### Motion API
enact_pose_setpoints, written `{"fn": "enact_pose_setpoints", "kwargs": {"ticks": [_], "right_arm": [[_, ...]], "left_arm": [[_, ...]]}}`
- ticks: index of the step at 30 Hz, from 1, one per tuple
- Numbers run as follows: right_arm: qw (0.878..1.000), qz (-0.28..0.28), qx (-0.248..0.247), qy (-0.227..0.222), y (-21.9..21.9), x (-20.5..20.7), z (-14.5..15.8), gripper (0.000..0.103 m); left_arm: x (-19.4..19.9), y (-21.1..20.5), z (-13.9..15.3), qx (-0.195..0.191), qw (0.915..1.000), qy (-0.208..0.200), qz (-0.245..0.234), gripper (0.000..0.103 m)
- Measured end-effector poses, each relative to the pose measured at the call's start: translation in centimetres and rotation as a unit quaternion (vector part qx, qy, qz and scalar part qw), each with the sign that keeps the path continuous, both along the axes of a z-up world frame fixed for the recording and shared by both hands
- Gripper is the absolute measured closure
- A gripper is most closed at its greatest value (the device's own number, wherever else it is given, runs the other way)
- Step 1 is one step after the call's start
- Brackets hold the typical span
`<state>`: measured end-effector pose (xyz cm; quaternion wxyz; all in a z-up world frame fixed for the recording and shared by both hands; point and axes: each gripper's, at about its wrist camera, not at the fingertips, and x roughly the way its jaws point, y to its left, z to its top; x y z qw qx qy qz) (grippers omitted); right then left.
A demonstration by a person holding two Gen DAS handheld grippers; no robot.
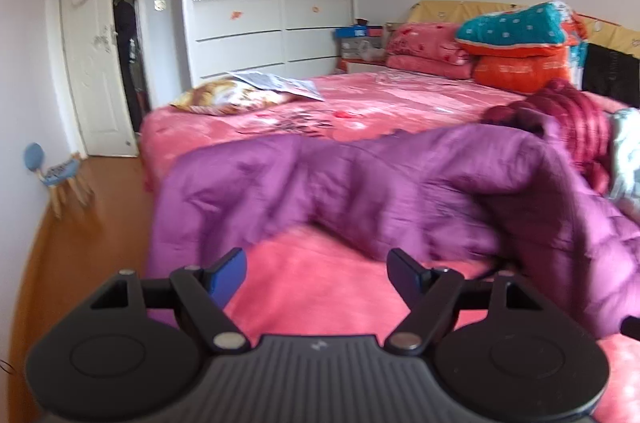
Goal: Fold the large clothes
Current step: 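Release the jacket and pull both grippers back from it, then close both grippers on the body of the purple jacket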
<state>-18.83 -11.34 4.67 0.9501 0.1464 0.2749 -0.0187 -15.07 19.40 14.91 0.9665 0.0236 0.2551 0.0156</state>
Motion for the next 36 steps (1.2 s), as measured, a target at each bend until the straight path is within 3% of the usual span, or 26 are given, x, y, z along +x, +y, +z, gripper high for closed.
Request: {"fn": "enact_pose_setpoints", "kwargs": {"ticks": [7,15,28,36], "right_arm": [[0.99,-0.109,0.086,-0.008,-7.5,-1.0,-0.6,0.0],[0.981,-0.154,0.115,-0.017,-12.7,-0.7,-2.0,0.0],[0.979,-0.117,0.168,-0.009,-14.9,8.1,-4.6,0.0],[0.982,-0.077,0.171,-0.007,-14.4,10.8,-5.0,0.0]], "left_arm": [[-1.4,-5.4,0.1,-0.012,0.9993,0.0,-0.035,0.026],[-2.3,-9.9,-0.5,-0.028,0.9979,0.015,-0.056,0.026],[2.1,-10.8,-4.8,-0.042,0.9965,0.062,-0.038,0.025],[6.9,-7.5,-6.9,-0.094,0.994,0.055,0.01,0.025]]}}
